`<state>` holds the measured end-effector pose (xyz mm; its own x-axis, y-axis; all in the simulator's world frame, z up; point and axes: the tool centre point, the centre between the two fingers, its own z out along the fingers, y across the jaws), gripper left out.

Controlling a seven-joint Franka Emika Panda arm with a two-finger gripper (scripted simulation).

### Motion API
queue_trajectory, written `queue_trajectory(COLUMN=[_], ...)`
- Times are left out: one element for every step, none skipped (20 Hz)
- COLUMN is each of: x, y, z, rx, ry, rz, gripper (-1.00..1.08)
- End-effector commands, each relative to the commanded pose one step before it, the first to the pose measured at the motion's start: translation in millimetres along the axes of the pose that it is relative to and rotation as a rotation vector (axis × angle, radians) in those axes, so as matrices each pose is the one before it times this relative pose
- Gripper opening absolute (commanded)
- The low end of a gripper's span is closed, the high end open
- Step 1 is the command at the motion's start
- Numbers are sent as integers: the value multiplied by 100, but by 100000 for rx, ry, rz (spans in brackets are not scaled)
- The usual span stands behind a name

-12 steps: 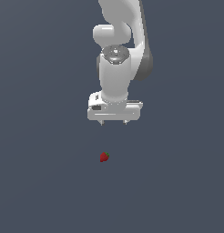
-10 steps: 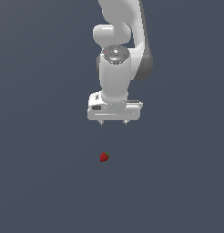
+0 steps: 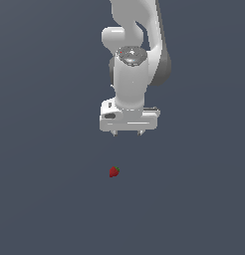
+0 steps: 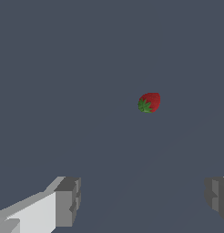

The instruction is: Pick up the object and move it to a goal position.

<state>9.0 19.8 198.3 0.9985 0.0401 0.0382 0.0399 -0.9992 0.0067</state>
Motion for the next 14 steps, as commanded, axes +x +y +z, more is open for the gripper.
queue_trajectory(x=[-13, -8, 9, 16, 28, 39, 50, 61, 72, 81, 90, 100, 110, 121], y=[-151, 16, 25, 35, 32, 27, 30, 30, 32, 39, 44, 54, 59, 62], z=[-111, -7, 36, 34, 41, 48, 57, 67, 77, 88, 100, 114, 126, 138], rx=[-3, 0, -3, 11, 21, 30, 39, 47, 54, 59, 62, 66, 69, 73], ry=[235, 0, -61, -44, -38, -33, -32, -33, -35, -42, -53, -66, -75, -81], rz=[-643, 0, 158, 321, 466, 604, 758, 904, 1048, 1190, 1319, 1475, 1622, 1774], gripper=[100, 100, 100, 100, 100, 100, 100, 100, 100, 100, 100, 100, 100, 100])
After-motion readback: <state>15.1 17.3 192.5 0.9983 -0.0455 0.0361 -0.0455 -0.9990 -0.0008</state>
